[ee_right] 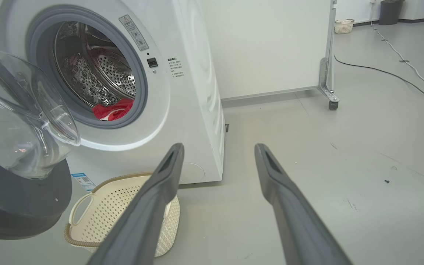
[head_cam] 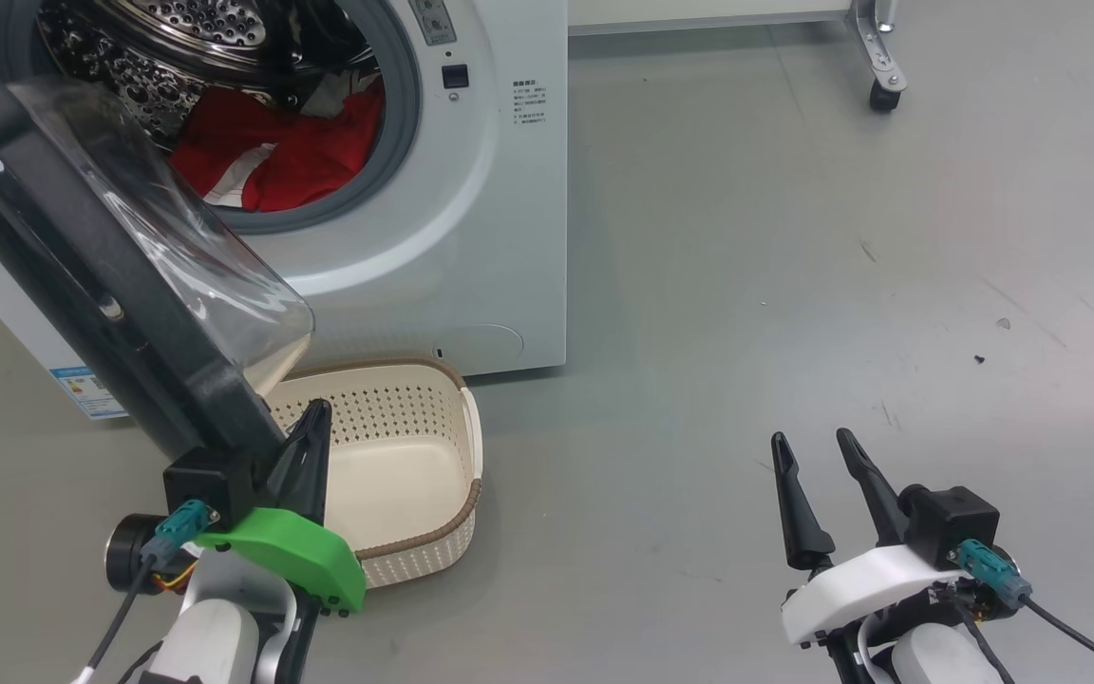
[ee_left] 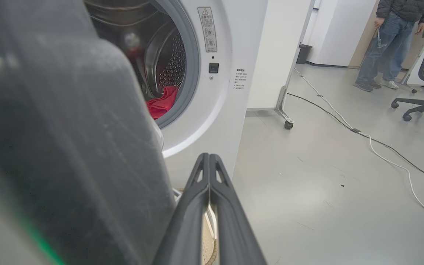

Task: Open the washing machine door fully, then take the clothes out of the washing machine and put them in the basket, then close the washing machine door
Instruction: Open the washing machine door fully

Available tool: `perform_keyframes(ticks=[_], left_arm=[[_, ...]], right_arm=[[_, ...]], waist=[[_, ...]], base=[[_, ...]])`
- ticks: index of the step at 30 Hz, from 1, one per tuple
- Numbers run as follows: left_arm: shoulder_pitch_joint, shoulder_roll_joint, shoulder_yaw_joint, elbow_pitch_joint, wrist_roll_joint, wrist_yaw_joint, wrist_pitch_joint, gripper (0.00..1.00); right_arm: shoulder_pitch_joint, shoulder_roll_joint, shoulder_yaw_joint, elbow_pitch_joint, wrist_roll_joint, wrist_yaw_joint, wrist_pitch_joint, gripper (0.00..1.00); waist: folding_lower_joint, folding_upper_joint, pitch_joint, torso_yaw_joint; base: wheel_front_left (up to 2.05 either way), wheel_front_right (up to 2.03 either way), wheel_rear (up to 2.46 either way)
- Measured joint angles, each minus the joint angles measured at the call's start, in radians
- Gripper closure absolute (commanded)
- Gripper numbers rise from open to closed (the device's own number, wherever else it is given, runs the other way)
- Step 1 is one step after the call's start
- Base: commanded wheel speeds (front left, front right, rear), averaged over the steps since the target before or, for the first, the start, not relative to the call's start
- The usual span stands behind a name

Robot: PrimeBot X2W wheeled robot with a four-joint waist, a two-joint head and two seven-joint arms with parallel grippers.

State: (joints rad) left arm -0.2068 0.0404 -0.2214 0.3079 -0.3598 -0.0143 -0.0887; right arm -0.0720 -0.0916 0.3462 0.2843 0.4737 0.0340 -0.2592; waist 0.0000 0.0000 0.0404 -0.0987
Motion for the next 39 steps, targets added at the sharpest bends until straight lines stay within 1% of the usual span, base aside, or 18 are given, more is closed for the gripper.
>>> perform_keyframes(ticks=[12, 14, 17, 20, 27, 30, 39], left_arm=[[-0.019, -0.008, -0.019, 0.040, 0.000, -0.001, -0.018, 1.00], [-0.019, -0.008, -0.022, 0.043, -0.001, -0.001, -0.018, 1.00], [-0.020, -0.008, -0.028, 0.050, -0.001, -0.002, -0.020, 1.00], [-0.021, -0.008, -0.032, 0.062, -0.001, -0.010, -0.028, 1.00], [-0.021, -0.012, -0.041, 0.073, -0.012, -0.012, -0.036, 1.00], [-0.021, -0.014, -0.044, 0.075, -0.019, -0.012, -0.036, 1.00], [-0.021, -0.016, -0.045, 0.093, -0.024, -0.012, -0.047, 1.00]], right_arm=[[0.001, 0.004, -0.025, 0.002, -0.003, 0.001, 0.000, 0.00], [0.002, 0.004, -0.028, 0.002, -0.003, 0.008, 0.000, 0.00], [0.008, 0.006, -0.034, 0.003, -0.009, 0.009, 0.000, 0.00], [0.020, 0.009, -0.035, 0.004, -0.010, 0.009, 0.000, 0.00], [0.023, 0.014, -0.041, 0.005, -0.013, 0.011, 0.000, 0.00], [0.029, 0.015, -0.042, 0.005, -0.017, 0.017, 0.000, 0.00], [0.041, 0.021, -0.044, 0.009, -0.022, 0.021, 0.000, 0.00]], waist=[[0.0000, 0.0000, -0.008, 0.037], [0.0000, 0.0000, -0.011, 0.046], [0.0000, 0.0000, -0.014, 0.061], [0.0000, 0.0000, -0.018, 0.078], [0.0000, 0.0000, -0.025, 0.116], [0.0000, 0.0000, -0.027, 0.137], [0.0000, 0.0000, -0.031, 0.206]], base=[[0.00, 0.00, 0.00], [0.00, 0.00, 0.00], [0.00, 0.00, 0.00], [0.00, 0.00, 0.00], [0.00, 0.00, 0.00], [0.00, 0.00, 0.00], [0.00, 0.00, 0.00]])
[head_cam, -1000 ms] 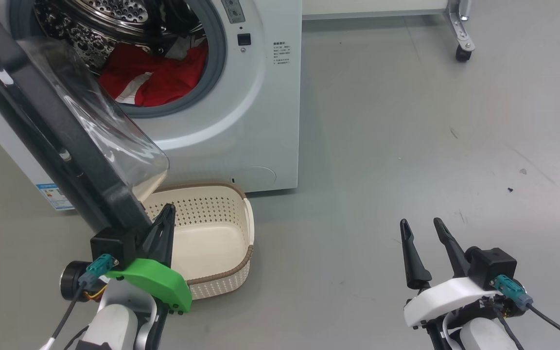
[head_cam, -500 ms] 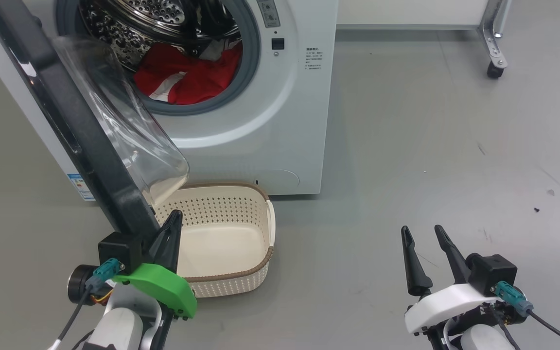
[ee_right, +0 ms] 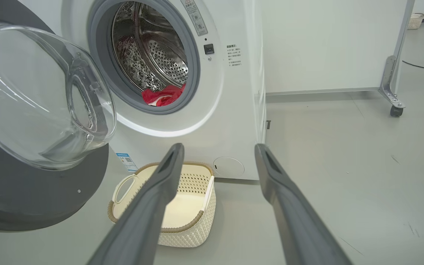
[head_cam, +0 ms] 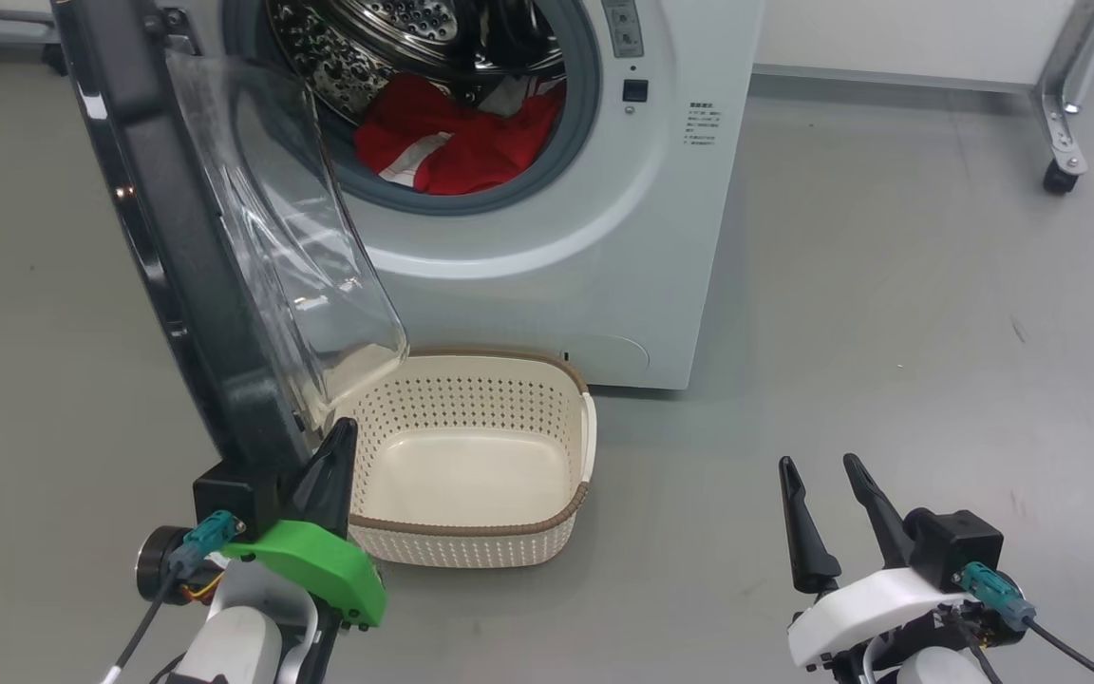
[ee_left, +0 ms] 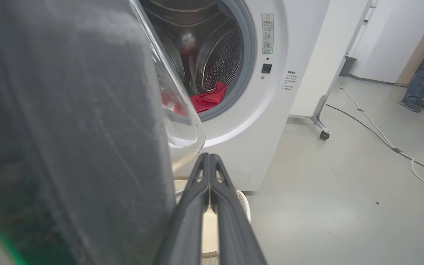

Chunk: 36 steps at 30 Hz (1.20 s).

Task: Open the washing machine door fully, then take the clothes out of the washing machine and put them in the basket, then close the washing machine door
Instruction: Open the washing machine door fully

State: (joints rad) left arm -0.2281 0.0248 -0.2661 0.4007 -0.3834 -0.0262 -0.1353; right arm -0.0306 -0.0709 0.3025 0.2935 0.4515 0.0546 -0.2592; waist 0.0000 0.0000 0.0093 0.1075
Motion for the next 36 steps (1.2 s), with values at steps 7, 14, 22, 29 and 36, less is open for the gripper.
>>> perform_keyframes(ticks=[7, 14, 22, 29, 36], left_arm=[[0.000, 0.001, 0.000, 0.017, -0.003, 0.000, -0.008, 1.00], [0.000, 0.001, 0.004, 0.030, -0.010, 0.002, -0.017, 1.00], [0.002, 0.008, 0.044, 0.033, -0.026, 0.012, -0.033, 1.00], [0.002, 0.023, 0.081, 0.021, -0.040, 0.031, -0.041, 1.00], [0.002, 0.037, 0.130, 0.008, -0.066, 0.048, -0.046, 1.00]], right_arm=[[0.001, 0.003, 0.002, 0.008, -0.007, 0.006, 0.000, 0.00], [0.015, 0.005, 0.007, 0.014, -0.013, 0.010, 0.000, 0.00], [0.019, 0.009, 0.031, 0.018, -0.019, 0.016, 0.000, 0.00], [0.019, 0.009, 0.032, 0.018, -0.023, 0.016, 0.000, 0.00], [0.018, 0.009, 0.027, 0.013, -0.027, 0.016, 0.000, 0.00]], waist=[[0.0000, 0.0000, -0.008, 0.054], [0.0000, 0.0000, -0.020, 0.100], [0.0000, 0.0000, -0.019, 0.135], [0.0000, 0.0000, 0.008, 0.139], [0.0000, 0.0000, 0.047, 0.144]], base=[[0.00, 0.00, 0.00], [0.00, 0.00, 0.00], [0.00, 0.00, 0.00], [0.00, 0.00, 0.00], [0.00, 0.00, 0.00]])
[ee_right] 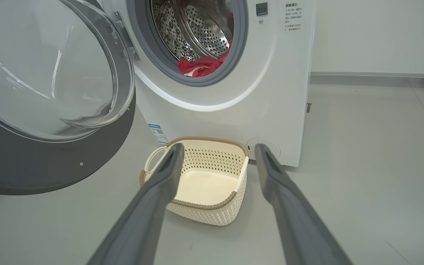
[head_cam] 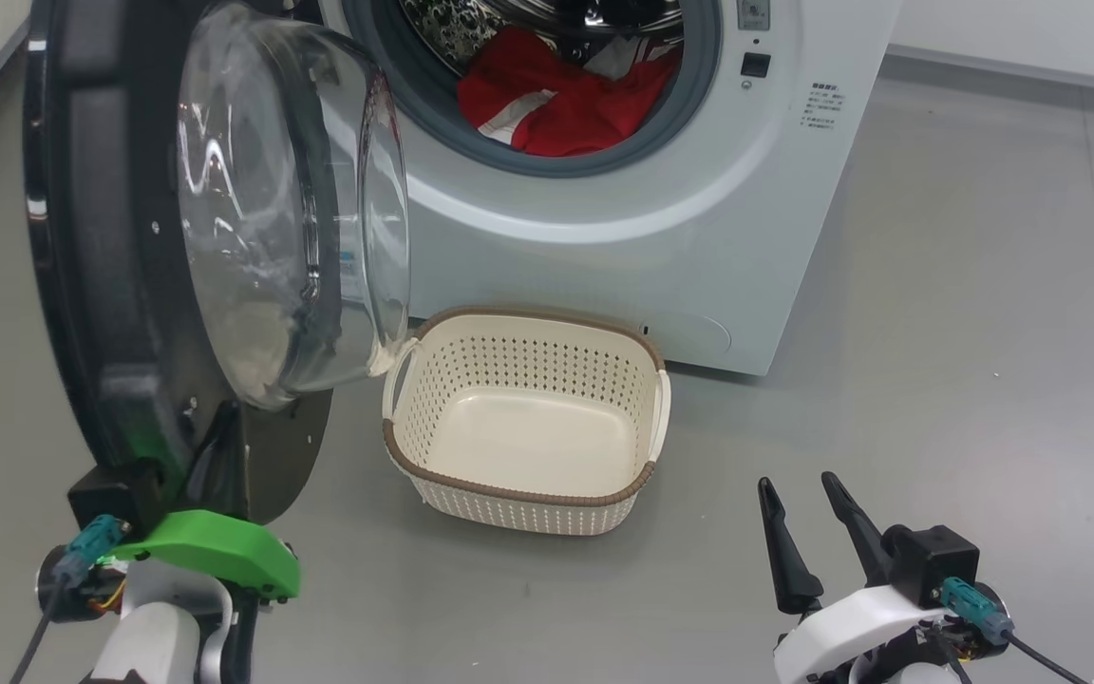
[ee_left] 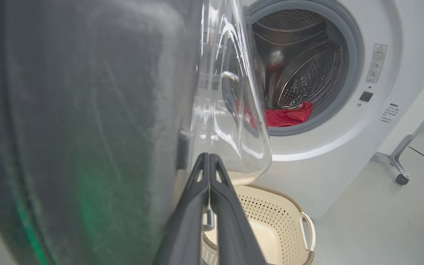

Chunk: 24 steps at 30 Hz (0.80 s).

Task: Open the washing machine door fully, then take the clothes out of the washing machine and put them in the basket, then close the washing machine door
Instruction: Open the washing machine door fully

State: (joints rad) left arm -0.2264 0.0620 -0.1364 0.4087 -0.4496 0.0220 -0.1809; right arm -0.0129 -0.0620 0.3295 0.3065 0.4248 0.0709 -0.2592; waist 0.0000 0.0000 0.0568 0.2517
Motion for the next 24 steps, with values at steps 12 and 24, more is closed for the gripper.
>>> perform_keyframes(ticks=[12, 24], left_arm=[[-0.015, 0.042, 0.113, -0.005, -0.054, 0.027, -0.018, 1.00], [-0.045, 0.108, 0.227, -0.016, -0.091, 0.044, -0.030, 1.00]], right_arm=[[-0.034, -0.009, -0.002, -0.011, -0.022, 0.000, 0.000, 0.00], [-0.067, -0.037, -0.002, -0.019, -0.042, 0.007, 0.000, 0.00]], waist=[[0.0001, 0.0000, 0.082, 0.014], [0.0001, 0.0000, 0.161, 0.018]], base=[[0.00, 0.00, 0.00], [0.00, 0.00, 0.00]])
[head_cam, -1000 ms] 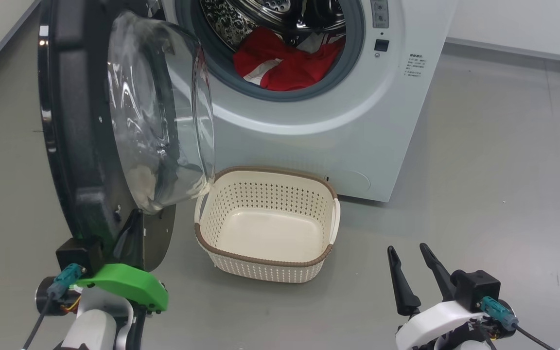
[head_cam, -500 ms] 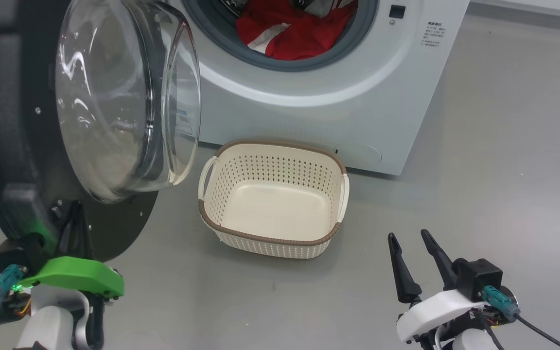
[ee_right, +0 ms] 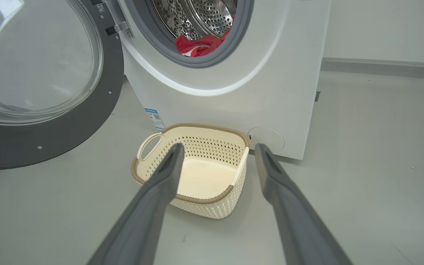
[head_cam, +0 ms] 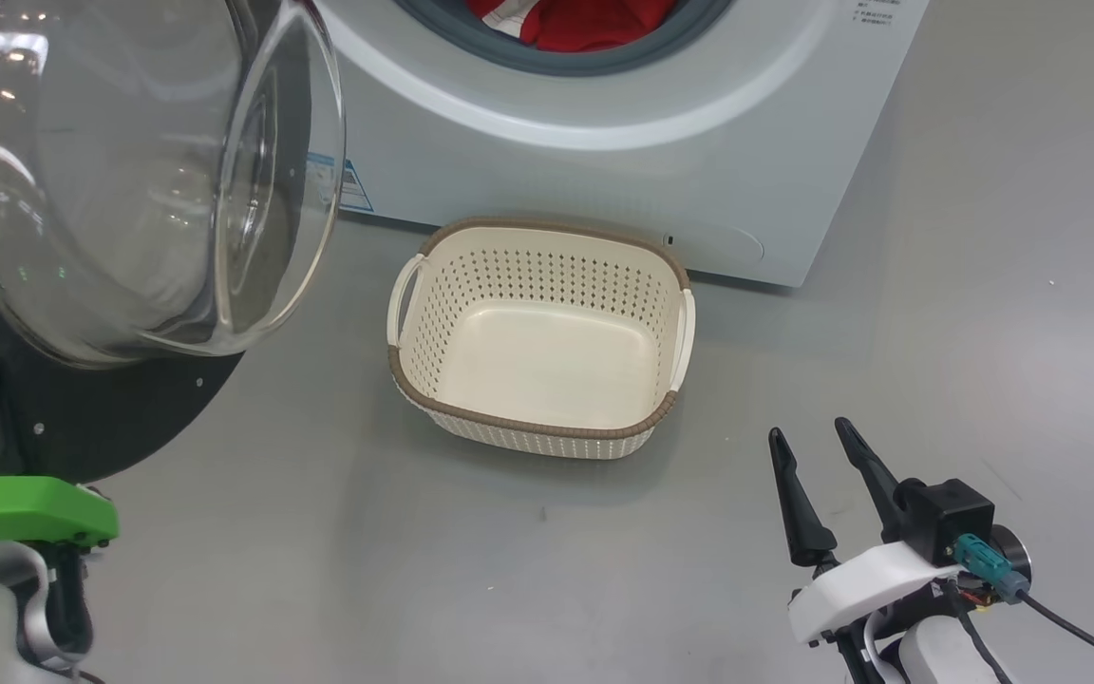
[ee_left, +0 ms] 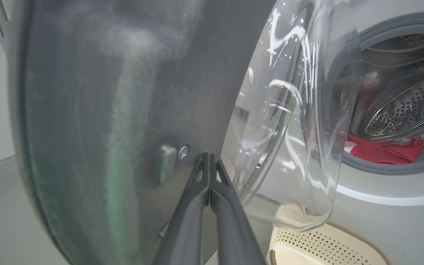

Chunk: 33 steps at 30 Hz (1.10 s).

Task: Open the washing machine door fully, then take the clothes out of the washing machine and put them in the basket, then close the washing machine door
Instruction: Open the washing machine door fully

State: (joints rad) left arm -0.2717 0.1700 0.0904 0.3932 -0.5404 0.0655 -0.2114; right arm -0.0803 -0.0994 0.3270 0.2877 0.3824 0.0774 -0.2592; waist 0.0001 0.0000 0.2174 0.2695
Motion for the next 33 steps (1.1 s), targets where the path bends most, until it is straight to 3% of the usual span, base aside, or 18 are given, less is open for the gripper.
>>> perform_keyframes(ticks=[8, 33], left_arm=[[-0.033, 0.071, 0.059, 0.017, -0.028, 0.001, -0.002, 1.00], [-0.143, 0.200, 0.133, 0.117, -0.066, -0.037, 0.016, 1.00]], right_arm=[[-0.019, -0.024, -0.003, -0.012, -0.010, 0.000, 0.007, 0.00], [-0.083, -0.062, -0.020, -0.054, -0.029, 0.000, 0.017, 0.00]], waist=[[0.0000, 0.0000, 0.056, -0.002], [0.0000, 0.0000, 0.216, -0.019]], base=[[0.00, 0.00, 0.00], [0.00, 0.00, 0.00]])
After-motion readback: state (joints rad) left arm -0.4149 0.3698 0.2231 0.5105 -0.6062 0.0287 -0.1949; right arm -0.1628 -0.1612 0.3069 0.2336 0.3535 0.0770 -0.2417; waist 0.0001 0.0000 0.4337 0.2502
